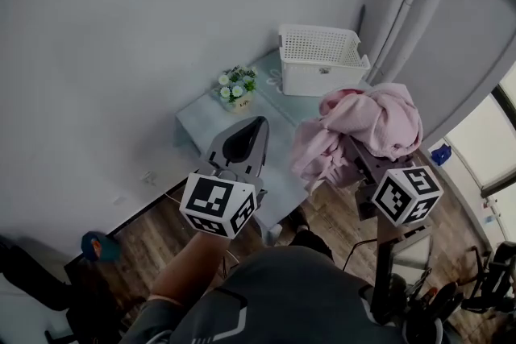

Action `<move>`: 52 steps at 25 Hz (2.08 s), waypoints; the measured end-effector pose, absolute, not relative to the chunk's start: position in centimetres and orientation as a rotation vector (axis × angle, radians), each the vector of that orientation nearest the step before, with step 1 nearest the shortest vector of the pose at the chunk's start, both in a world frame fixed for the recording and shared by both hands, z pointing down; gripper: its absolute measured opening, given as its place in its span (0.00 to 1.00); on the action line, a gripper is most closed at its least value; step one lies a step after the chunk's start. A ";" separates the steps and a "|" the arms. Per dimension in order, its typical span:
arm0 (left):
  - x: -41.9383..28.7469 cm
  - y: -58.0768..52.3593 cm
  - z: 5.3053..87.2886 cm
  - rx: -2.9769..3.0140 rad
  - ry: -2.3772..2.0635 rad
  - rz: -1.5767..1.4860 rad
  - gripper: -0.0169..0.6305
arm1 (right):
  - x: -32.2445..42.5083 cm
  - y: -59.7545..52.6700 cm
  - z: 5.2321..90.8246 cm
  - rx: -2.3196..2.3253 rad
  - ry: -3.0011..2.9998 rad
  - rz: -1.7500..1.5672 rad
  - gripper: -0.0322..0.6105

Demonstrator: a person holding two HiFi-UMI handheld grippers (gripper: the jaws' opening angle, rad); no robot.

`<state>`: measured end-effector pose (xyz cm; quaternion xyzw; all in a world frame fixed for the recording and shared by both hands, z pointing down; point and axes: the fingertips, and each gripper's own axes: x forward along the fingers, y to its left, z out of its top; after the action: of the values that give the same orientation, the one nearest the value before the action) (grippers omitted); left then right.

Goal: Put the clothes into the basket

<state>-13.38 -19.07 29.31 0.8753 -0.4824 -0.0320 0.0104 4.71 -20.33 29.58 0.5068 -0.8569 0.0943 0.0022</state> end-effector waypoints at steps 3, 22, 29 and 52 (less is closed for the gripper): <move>-13.6 -23.0 28.7 2.713 -1.577 -0.081 0.04 | 4.9 -24.9 29.2 1.547 -2.711 0.298 0.57; -11.0 -42.2 25.6 2.584 -1.771 0.075 0.04 | 8.2 -50.4 25.6 1.373 -2.746 0.218 0.57; -10.6 -49.2 26.7 2.526 -1.805 0.202 0.04 | 7.4 -59.1 27.0 1.316 -2.697 0.261 0.57; -10.7 -63.0 38.4 2.334 -1.763 0.422 0.04 | 6.2 -74.2 50.2 1.138 -2.248 0.789 0.57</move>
<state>-10.66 -63.02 38.39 0.7863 -0.5940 0.1422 0.0930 6.16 -74.16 50.23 0.4176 -0.8249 0.2894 0.2479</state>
